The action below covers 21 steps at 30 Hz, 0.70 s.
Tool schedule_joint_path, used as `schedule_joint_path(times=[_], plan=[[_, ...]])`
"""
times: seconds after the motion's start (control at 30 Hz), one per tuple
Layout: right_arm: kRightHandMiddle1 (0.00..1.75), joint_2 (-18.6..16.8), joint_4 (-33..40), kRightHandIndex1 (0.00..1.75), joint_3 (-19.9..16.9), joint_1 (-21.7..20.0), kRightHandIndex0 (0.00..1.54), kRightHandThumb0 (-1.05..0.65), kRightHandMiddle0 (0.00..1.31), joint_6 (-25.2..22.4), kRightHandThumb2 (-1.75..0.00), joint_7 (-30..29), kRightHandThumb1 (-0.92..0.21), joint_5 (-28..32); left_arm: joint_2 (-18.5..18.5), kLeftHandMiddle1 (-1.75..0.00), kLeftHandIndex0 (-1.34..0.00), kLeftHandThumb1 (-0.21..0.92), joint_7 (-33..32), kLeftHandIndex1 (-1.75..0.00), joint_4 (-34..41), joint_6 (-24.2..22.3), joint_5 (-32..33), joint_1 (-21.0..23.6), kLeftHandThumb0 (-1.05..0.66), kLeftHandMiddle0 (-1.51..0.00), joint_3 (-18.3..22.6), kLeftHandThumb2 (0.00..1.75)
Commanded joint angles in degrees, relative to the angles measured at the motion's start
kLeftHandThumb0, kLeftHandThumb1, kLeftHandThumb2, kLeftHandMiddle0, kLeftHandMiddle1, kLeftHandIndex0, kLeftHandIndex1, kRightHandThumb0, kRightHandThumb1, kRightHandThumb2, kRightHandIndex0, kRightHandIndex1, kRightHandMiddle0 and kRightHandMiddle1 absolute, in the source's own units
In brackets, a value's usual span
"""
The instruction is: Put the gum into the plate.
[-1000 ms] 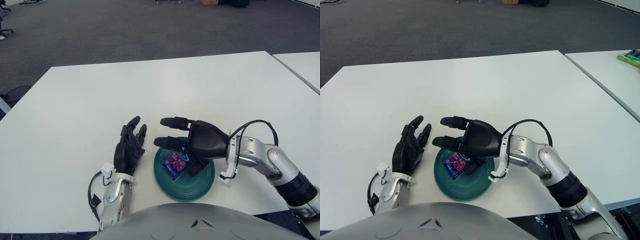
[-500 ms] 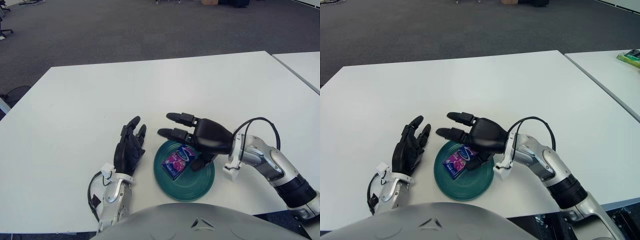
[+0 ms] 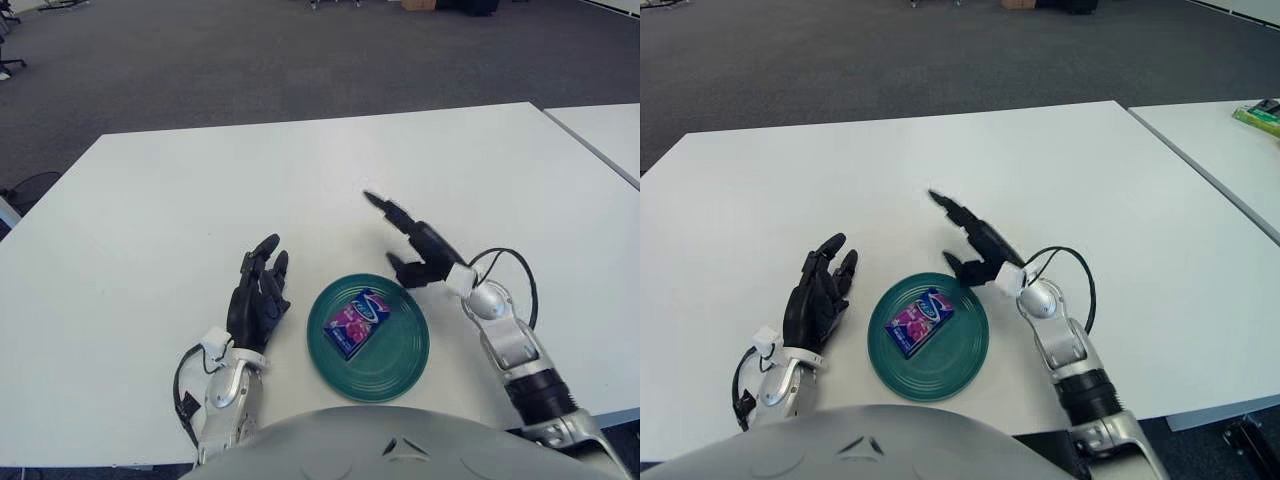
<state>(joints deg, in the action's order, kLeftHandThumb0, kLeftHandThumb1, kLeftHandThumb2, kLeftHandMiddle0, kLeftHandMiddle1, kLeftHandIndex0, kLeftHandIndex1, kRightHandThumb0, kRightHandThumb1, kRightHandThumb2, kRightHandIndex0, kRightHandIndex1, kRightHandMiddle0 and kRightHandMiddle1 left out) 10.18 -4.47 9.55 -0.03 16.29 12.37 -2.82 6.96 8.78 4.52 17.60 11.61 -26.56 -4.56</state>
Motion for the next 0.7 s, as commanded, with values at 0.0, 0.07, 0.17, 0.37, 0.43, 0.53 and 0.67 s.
schedule_joint_path(times=[0.0, 0.07, 0.17, 0.37, 0.43, 0.53, 0.67], plan=[[0.00, -4.40, -1.19, 0.00, -2.01, 1.85, 0.00, -1.00, 0.00, 1.05, -0.92, -3.30, -0.92, 2.97, -0.68, -0.01, 0.00, 0.92, -1.05, -0.53, 0.86, 0.95, -2.16, -0.26, -0.96, -0.13, 0.19, 0.94], [0.00, -5.80, -1.70, 0.00, -2.81, 3.66, 0.00, -0.99, 0.00, 2.61, -0.92, -4.98, -0.92, 3.09, -0.83, -0.01, 0.00, 0.92, -1.34, -0.44, 1.18, 0.66, -2.95, -0.26, -0.96, -0.09, 0.16, 0.95], [0.00, -6.36, -1.99, 0.00, -3.89, 5.42, 0.00, -0.98, 0.01, 3.53, -0.92, -6.29, -0.92, 2.79, -0.79, -0.01, 0.00, 0.92, -1.33, -0.33, 1.68, -0.05, -2.80, -0.31, -0.97, -0.05, 0.19, 0.95], [0.00, -5.31, -4.13, 0.00, -7.03, 5.94, 0.00, -0.99, 0.01, 3.75, -0.94, -5.41, -0.92, 4.36, -0.86, 0.00, 0.00, 0.92, -1.03, -0.17, 2.80, -0.91, -2.34, -0.72, -0.97, 0.00, -0.01, 0.94], [0.00, -4.27, -6.58, 0.00, -8.83, 5.31, 0.00, -0.99, 0.00, 4.06, -0.96, -4.09, -0.92, 5.96, -0.90, 0.00, 0.00, 0.92, -1.03, -0.13, 3.28, -1.16, -2.38, -0.96, -0.98, 0.00, -0.15, 0.93], [0.00, -3.53, -9.24, 0.00, -10.42, 4.66, 0.00, -1.00, 0.00, 4.63, -0.98, -2.66, -0.92, 7.38, -0.94, 0.00, 0.00, 0.92, -1.06, -0.11, 3.83, -1.46, -2.47, -1.27, -0.98, 0.00, -0.29, 0.93], [0.00, -3.46, -9.88, 0.00, -11.28, 5.06, 0.00, -1.01, 0.00, 4.21, -1.00, -2.09, -0.92, 8.19, -1.09, 0.00, 0.00, 0.92, -1.04, -0.08, 4.57, -2.04, -2.53, -1.67, -0.98, 0.00, -0.40, 0.92]])
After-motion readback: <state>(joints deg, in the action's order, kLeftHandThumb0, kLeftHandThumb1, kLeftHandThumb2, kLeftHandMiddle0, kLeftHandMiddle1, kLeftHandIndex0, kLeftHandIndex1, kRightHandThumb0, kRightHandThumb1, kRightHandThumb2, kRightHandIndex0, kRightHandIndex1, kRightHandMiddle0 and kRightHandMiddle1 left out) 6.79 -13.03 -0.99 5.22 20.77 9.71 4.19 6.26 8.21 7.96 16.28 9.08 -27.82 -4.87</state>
